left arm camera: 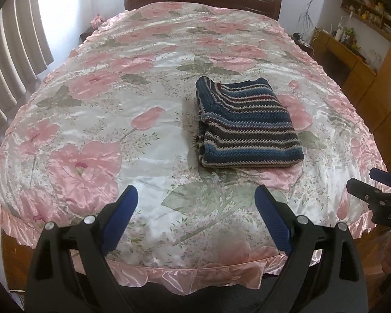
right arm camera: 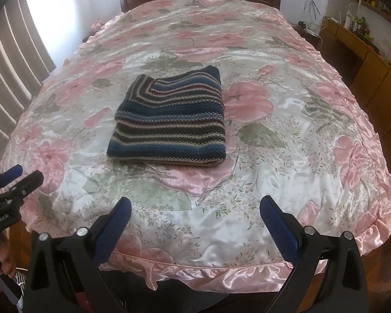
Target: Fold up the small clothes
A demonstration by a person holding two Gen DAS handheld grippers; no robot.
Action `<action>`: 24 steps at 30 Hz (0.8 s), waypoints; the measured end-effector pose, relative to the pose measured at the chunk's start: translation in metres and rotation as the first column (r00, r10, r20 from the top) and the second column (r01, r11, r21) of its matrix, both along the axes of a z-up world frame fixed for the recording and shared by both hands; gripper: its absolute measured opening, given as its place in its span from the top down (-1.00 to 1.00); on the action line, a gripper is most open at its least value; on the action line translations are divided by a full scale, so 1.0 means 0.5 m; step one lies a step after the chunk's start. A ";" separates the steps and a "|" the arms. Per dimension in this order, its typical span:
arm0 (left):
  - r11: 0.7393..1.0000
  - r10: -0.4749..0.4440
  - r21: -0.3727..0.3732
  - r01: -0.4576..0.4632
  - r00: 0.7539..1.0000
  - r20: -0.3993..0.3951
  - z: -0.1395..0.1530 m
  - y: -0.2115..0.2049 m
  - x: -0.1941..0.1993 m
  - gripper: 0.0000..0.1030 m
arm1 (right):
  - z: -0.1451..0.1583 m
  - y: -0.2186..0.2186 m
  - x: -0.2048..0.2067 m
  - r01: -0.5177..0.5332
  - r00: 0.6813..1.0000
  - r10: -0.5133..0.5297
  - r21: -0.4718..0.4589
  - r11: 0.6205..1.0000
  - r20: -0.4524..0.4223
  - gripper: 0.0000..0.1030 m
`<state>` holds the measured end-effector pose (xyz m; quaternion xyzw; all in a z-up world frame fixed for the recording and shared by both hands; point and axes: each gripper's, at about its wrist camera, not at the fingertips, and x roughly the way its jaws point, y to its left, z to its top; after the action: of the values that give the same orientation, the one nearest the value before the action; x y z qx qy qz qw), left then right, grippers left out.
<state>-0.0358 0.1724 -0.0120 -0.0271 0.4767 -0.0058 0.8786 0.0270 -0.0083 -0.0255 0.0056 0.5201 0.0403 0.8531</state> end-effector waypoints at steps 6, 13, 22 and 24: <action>1.000 0.007 0.022 -0.007 1.000 -0.004 0.000 0.003 -0.002 -0.76 | 0.002 0.011 -0.003 -0.013 1.000 0.013 -0.010 1.000 0.003 -0.93; 0.999 0.014 0.034 -0.013 1.000 -0.023 -0.011 0.003 0.001 -0.76 | 0.002 0.012 -0.004 -0.010 1.000 0.010 -0.013 1.000 0.000 -0.93; 0.999 0.012 0.043 -0.010 0.999 -0.032 -0.019 -0.001 0.003 -0.76 | 0.000 0.012 -0.004 -0.015 1.000 0.015 -0.020 1.000 0.001 -0.93; 0.999 0.012 0.041 -0.011 0.999 -0.033 -0.018 -0.001 0.003 -0.76 | 0.000 0.010 -0.003 -0.018 1.000 0.018 -0.025 1.000 0.008 -0.93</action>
<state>-0.0345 0.1717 -0.0213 -0.0121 0.4910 0.0095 0.8710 0.0257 -0.0033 -0.0256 -0.0100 0.5173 0.0413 0.8548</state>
